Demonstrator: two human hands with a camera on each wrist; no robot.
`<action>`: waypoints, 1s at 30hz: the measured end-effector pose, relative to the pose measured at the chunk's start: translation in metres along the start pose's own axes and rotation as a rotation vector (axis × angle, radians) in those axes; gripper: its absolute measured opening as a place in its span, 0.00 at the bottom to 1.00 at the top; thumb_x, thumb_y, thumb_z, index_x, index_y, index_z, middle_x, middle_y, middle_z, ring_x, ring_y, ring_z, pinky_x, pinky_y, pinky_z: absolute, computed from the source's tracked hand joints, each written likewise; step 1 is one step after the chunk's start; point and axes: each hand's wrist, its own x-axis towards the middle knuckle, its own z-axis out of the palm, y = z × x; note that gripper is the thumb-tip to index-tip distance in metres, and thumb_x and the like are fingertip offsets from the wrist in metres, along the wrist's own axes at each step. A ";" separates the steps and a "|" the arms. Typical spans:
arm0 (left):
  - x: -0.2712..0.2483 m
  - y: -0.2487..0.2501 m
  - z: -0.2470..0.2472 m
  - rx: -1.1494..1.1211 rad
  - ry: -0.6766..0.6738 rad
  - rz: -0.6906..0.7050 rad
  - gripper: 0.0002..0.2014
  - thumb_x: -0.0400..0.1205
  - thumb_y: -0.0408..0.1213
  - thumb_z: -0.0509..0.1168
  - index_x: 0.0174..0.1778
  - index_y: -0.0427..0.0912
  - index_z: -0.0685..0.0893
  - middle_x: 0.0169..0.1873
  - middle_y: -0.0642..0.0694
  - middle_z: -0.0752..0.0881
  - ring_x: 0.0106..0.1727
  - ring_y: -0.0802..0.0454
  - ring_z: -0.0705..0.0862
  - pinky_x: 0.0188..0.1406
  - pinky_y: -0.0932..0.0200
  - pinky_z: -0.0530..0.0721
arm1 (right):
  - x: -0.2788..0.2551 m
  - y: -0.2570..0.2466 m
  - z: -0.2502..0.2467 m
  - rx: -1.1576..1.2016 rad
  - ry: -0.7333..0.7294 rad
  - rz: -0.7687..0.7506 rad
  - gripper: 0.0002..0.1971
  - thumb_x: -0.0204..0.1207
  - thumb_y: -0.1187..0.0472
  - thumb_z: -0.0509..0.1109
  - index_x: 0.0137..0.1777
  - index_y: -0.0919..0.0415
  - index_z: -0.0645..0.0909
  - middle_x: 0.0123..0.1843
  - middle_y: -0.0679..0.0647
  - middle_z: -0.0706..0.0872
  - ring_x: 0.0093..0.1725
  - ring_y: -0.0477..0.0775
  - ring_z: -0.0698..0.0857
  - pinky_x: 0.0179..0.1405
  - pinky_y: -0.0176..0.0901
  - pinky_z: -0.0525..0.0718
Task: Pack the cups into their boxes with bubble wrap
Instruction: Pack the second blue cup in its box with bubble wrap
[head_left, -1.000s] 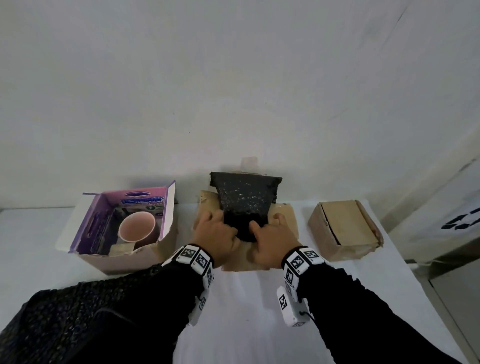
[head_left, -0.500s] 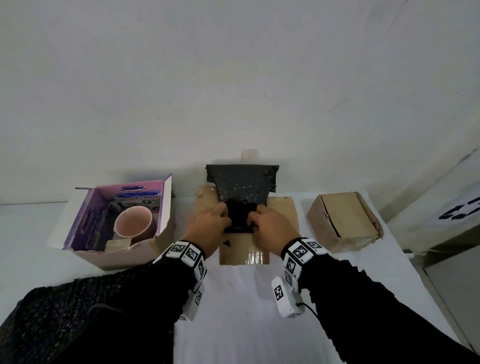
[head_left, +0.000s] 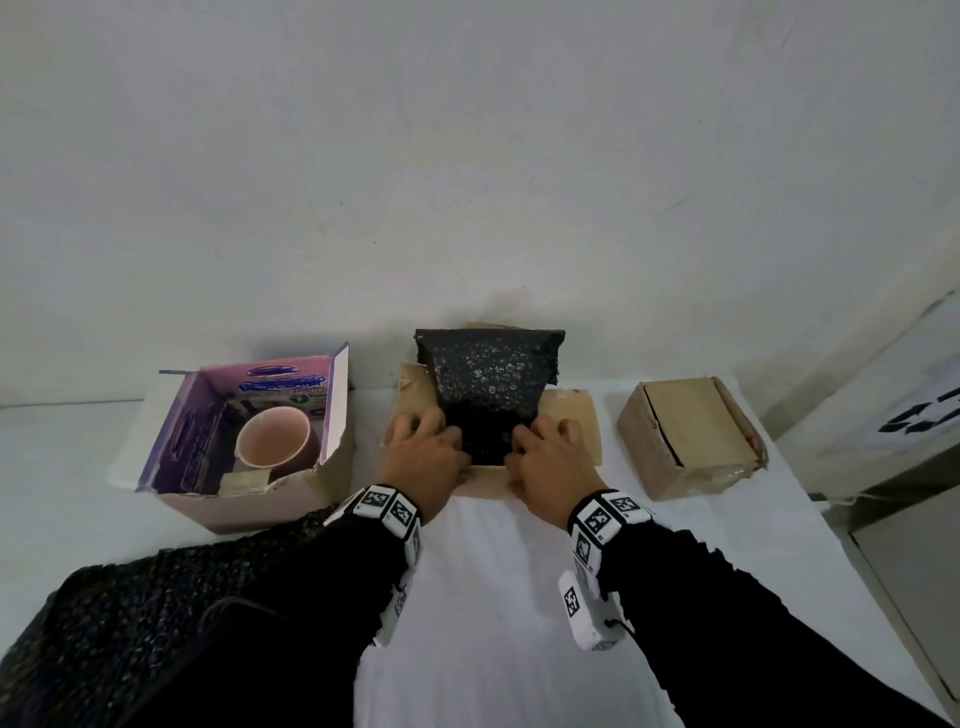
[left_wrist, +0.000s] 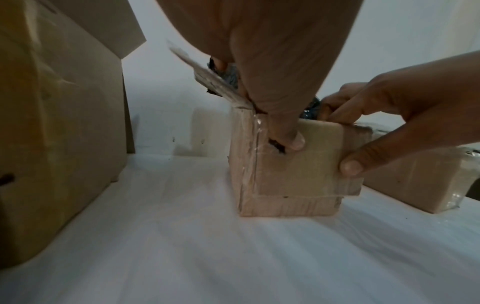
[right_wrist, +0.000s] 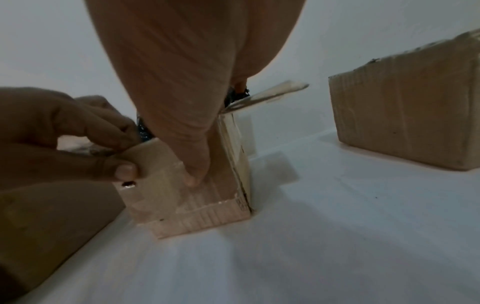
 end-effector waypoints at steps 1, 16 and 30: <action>0.000 0.001 0.001 0.003 0.003 -0.005 0.07 0.74 0.52 0.69 0.40 0.54 0.89 0.40 0.56 0.83 0.56 0.44 0.76 0.57 0.43 0.62 | 0.000 -0.001 -0.001 -0.010 -0.017 -0.003 0.07 0.59 0.49 0.78 0.32 0.48 0.84 0.37 0.46 0.82 0.47 0.57 0.78 0.46 0.52 0.60; -0.041 0.006 -0.011 -0.028 -0.046 0.094 0.11 0.65 0.55 0.75 0.32 0.53 0.87 0.30 0.60 0.85 0.47 0.49 0.82 0.59 0.46 0.63 | -0.017 -0.016 -0.032 -0.056 -0.216 -0.164 0.12 0.77 0.57 0.63 0.59 0.57 0.75 0.45 0.56 0.90 0.47 0.60 0.86 0.70 0.54 0.64; -0.058 -0.011 -0.031 -0.369 0.273 -0.229 0.19 0.81 0.60 0.53 0.43 0.48 0.77 0.42 0.50 0.81 0.46 0.50 0.77 0.46 0.54 0.77 | -0.029 0.021 -0.044 0.938 0.245 0.397 0.14 0.75 0.43 0.71 0.50 0.52 0.76 0.49 0.47 0.82 0.47 0.47 0.83 0.48 0.44 0.82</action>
